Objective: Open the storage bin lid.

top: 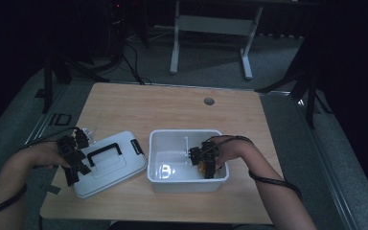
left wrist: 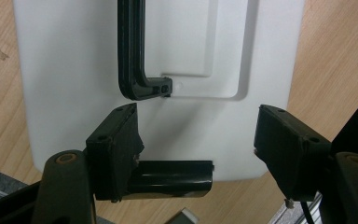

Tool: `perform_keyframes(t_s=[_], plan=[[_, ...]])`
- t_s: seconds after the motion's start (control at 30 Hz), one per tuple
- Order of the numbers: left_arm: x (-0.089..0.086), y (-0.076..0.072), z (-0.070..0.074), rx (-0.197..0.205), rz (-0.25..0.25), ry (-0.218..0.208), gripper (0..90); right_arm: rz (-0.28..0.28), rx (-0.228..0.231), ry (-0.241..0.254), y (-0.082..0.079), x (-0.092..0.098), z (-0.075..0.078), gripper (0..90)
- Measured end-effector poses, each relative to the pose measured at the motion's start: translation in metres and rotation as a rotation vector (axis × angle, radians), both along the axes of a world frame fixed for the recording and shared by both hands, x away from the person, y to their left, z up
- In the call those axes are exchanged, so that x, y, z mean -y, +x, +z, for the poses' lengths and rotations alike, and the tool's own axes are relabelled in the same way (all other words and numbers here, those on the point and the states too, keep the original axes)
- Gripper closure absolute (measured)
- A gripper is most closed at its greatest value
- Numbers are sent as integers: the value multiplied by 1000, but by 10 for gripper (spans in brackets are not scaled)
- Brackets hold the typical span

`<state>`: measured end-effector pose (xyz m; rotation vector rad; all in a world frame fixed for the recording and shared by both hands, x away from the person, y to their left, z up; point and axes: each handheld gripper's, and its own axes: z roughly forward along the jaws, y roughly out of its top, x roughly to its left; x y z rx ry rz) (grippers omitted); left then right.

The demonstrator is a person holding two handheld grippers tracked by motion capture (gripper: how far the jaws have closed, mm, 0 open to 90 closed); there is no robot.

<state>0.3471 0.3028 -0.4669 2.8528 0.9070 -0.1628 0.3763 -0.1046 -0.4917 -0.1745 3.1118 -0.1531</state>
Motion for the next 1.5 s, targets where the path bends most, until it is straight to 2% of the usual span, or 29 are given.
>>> perform_keyframes(t_s=[0.47,0.57,0.73,0.83,1.03,1.07,1.1,1.17,1.23,1.3,1.5], plan=[[2,0,-1,-5,-14,9,303,-34,-16,-23,2,-1,-1,179],[3,-1,0,-2,-10,4,303,-25,-7,-39,1,-1,-1,178],[2,-1,3,6,-9,5,303,-13,33,-18,-1,0,6,163],[3,-1,3,6,-13,7,303,1,57,21,-3,3,17,163],[4,-1,1,3,-15,16,303,-15,31,101,-5,9,43,126],[4,-1,1,3,-15,16,303,-15,31,101,-5,9,43,126],[4,-1,1,2,-15,18,303,-29,26,124,-5,10,48,121],[4,-1,1,2,-12,16,303,-24,44,160,-7,15,61,115],[4,-1,2,1,-14,13,303,-24,61,168,-7,18,70,115],[3,-1,2,2,-10,10,303,-34,61,198,-8,24,80,116],[4,-1,3,6,-11,12,303,-63,71,191,-9,37,94,116]])
